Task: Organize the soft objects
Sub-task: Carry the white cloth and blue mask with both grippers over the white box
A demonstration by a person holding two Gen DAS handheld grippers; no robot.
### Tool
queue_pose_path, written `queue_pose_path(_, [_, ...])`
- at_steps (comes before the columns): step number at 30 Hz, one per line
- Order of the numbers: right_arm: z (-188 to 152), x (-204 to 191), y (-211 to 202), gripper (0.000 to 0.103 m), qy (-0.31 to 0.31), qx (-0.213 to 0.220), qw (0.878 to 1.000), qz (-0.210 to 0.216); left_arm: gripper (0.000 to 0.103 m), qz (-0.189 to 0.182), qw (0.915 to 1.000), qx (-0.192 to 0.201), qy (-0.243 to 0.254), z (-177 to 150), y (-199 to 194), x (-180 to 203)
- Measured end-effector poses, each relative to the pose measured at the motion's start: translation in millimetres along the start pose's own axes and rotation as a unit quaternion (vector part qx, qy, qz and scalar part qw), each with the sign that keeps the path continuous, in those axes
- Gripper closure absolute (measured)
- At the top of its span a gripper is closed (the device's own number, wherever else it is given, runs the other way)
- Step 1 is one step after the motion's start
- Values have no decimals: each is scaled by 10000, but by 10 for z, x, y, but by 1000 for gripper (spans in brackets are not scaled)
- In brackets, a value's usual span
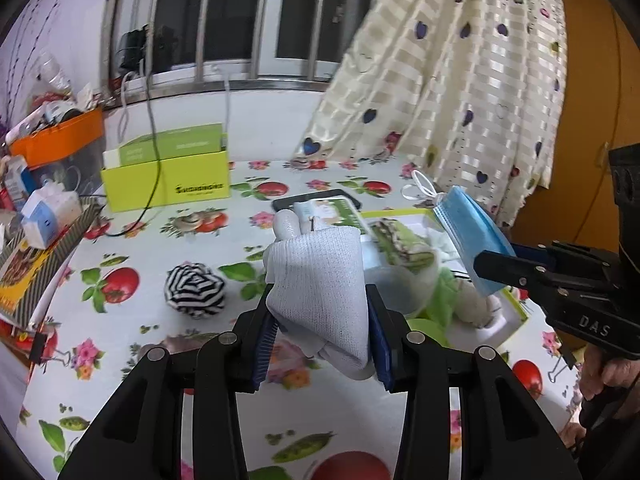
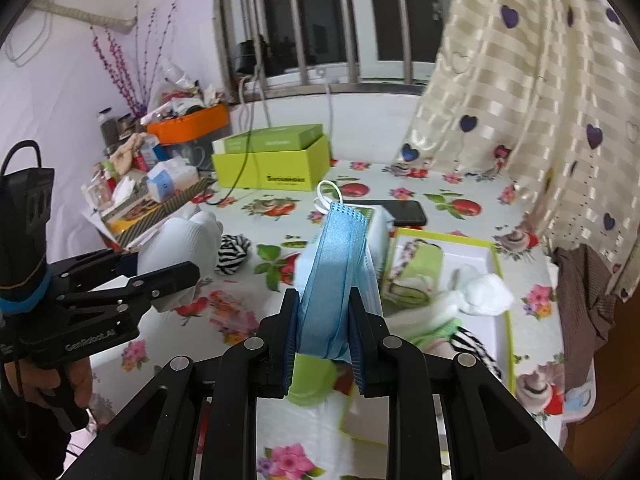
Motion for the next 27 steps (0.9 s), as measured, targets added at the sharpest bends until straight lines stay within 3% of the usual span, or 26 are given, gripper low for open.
queue_pose_path(27, [-192,929,-338,81,585,102,9966,-568,60,-852,9952,-130,461,187,247,971])
Point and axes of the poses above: each gripper's, at about its wrist camera, not at the fingertips, and y roughly the way its jaws point, x to its right, z to its top, the point moved 4 cm from there along y, roughly the way its jaws point, and after that the axes turned 9 degrees about y, right-handed, at the moved point
